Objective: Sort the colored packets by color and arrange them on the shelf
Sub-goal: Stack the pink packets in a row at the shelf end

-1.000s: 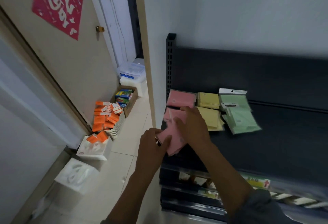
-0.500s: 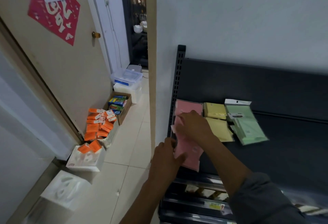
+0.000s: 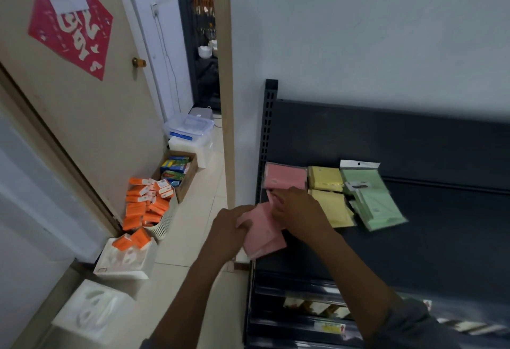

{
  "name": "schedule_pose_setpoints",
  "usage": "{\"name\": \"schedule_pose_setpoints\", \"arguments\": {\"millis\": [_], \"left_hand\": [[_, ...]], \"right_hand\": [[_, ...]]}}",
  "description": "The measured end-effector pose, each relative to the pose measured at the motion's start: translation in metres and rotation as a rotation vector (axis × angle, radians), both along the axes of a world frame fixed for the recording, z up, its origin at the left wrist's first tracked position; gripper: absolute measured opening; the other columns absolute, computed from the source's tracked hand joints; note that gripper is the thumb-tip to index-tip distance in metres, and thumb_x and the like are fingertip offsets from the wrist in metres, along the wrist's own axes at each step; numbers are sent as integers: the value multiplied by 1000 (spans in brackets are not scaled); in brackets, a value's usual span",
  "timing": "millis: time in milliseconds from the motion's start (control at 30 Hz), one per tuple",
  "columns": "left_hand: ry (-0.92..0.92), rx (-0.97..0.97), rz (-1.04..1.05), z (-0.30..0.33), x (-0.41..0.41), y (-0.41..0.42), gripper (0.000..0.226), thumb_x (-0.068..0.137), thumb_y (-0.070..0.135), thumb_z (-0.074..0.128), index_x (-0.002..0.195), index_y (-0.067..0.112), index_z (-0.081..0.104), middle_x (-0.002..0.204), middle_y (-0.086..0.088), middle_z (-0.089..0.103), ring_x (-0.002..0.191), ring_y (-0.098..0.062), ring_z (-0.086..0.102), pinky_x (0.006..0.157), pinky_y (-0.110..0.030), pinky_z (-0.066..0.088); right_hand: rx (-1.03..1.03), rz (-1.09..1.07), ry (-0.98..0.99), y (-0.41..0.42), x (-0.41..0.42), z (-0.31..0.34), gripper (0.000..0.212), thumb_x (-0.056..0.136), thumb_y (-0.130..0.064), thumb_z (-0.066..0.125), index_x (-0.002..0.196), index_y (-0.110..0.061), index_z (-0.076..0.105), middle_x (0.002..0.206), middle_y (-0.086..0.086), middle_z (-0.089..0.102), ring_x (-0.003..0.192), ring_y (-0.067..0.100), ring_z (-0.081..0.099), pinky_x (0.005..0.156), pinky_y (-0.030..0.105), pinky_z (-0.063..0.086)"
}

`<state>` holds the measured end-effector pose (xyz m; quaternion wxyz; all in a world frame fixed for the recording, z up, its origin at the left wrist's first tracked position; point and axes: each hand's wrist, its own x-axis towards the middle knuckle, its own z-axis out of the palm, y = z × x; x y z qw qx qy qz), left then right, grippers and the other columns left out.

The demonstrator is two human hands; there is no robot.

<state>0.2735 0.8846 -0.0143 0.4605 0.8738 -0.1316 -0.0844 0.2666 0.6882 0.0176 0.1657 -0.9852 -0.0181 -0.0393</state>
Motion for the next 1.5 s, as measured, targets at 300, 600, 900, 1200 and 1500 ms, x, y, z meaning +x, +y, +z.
{"name": "schedule_pose_setpoints", "arguments": {"millis": [300, 600, 900, 1200, 1500], "left_hand": [[82, -157, 74, 2, 15, -12, 38, 103, 9, 46, 132, 28, 63, 127, -4, 64, 109, -22, 62, 86, -31, 53], [-89, 31, 105, -4, 38, -62, 35, 99, 21, 61, 132, 32, 59, 108, -8, 60, 90, -13, 59, 56, -5, 37], [-73, -284, 273, -11, 20, -68, 33, 96, 24, 67, 125, 33, 56, 116, 2, 62, 94, -6, 62, 68, -11, 50], [100, -440, 369, -19, 27, -23, 18, 95, 25, 68, 112, 32, 65, 114, 4, 65, 104, -21, 65, 84, -50, 60], [249, -493, 323, -20, 25, -5, 19, 104, 24, 53, 122, 26, 61, 115, -1, 61, 100, -21, 67, 64, -33, 61]], "right_hand": [[127, -211, -214, -32, -6, 9, 29, 101, -32, 52, 117, -9, 60, 92, 14, 67, 83, 33, 62, 64, 34, 40], [227, -243, -301, -31, -62, 12, 38, 100, -26, 55, 137, -17, 54, 105, 7, 60, 89, 25, 59, 72, 32, 44], [386, -329, -410, -13, -87, -8, 38, 98, -21, 61, 135, -15, 58, 99, -1, 58, 78, 8, 49, 67, 14, 39], [150, -143, -372, 6, -50, -11, 32, 95, -19, 65, 125, -13, 60, 95, 6, 60, 76, 21, 57, 57, 31, 49], [143, -147, -375, 23, -29, -26, 34, 93, -16, 66, 127, -12, 61, 105, 11, 64, 89, 27, 57, 70, 37, 54]]}}
